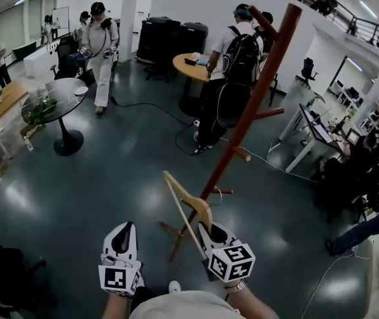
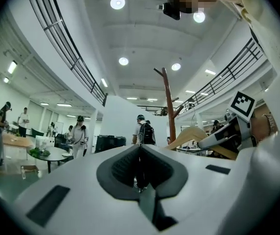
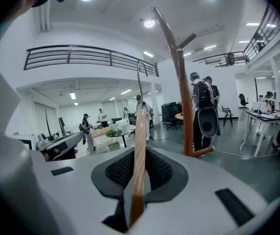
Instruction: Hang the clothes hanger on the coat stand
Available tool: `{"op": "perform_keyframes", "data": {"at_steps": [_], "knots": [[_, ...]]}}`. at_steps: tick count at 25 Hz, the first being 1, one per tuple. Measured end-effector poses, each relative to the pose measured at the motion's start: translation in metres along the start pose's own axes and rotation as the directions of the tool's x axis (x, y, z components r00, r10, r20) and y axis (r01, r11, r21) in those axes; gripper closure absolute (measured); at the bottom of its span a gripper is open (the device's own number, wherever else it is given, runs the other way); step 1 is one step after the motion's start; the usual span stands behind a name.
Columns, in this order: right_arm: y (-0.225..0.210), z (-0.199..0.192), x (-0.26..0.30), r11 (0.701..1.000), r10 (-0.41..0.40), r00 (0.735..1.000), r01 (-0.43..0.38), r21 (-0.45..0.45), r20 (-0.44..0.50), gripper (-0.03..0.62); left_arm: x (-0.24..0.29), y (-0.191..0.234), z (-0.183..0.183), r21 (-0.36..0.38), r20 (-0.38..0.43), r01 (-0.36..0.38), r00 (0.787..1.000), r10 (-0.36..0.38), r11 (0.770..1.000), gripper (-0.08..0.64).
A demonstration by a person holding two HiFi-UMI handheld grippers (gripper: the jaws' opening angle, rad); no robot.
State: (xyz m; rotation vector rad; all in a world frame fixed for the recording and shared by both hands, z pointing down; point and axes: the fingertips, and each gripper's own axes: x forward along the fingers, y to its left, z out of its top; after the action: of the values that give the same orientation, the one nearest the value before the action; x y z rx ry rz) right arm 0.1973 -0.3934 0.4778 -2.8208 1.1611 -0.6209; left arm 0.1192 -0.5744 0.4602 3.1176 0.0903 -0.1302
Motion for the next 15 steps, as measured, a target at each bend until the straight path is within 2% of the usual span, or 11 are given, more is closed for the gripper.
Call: {"op": "perform_keyframes", "data": {"at_steps": [3,5,10,13,15], "knots": [[-0.003,0.037,-0.001,0.999,-0.037,0.999,0.037,0.0,0.039,0.523,0.023,0.007,0.022,0.079,0.02,0.084,0.996,-0.086,0.993,0.546],[-0.008,0.065,-0.002,0.998,-0.061,0.996,0.063,-0.023,0.061,0.523,0.036,0.008,0.039,0.102,0.047,0.132,0.989,-0.137,0.986,0.546],[-0.002,0.143,-0.01,0.996,-0.077,0.988,0.082,-0.035,0.135,0.523,0.052,0.009,0.076,0.07,0.123,0.225,0.965,-0.233,0.972,0.546],[0.001,0.187,-0.023,0.996,-0.083,0.983,0.089,-0.029,0.166,0.523,0.052,0.005,0.082,0.044,0.13,0.291,0.947,-0.294,0.956,0.546],[-0.004,0.216,-0.034,0.991,-0.116,0.977,0.126,-0.042,0.18,0.523,0.051,0.001,0.085,0.054,0.122,0.341,0.93,-0.345,0.938,0.546]]}}
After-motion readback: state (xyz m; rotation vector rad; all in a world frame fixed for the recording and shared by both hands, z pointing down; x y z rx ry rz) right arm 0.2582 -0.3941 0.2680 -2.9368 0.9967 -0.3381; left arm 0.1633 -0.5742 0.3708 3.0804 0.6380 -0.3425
